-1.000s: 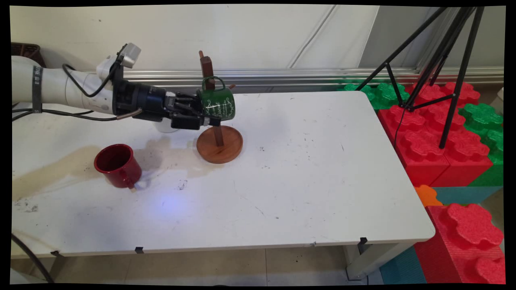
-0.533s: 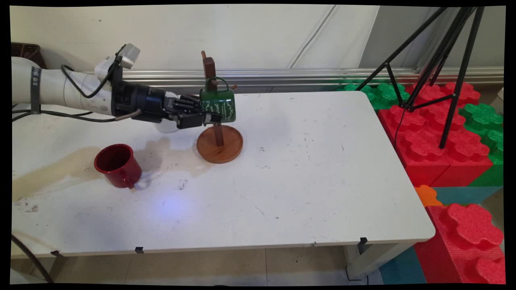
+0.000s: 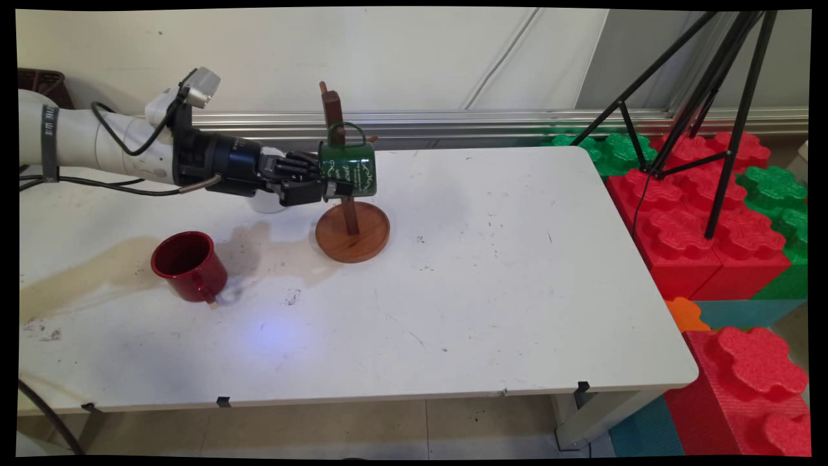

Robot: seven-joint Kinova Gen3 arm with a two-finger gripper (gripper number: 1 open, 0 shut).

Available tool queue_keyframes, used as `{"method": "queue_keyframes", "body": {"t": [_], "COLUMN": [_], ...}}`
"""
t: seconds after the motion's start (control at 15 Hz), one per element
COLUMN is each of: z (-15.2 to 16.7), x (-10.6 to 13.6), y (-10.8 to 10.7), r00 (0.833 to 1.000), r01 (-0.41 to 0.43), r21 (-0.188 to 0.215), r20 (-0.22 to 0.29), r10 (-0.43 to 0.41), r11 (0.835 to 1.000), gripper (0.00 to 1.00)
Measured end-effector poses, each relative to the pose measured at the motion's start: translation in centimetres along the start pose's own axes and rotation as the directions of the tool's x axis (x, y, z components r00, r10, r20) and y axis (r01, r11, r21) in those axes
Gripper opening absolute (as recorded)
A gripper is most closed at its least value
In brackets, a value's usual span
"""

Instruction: Place the picked object on the table

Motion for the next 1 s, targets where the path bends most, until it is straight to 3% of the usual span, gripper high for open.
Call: {"method": "queue_keyframes", "body": {"t": [1.0], "z": [-3.5], "x": [0.9], "y": [3.0], "r00": [0.997], "r01": [-0.076], "r21": [-0.072], "r20": [0.013], "r10": [0.077], "r11": [0.994], "gripper": [0.0]}}
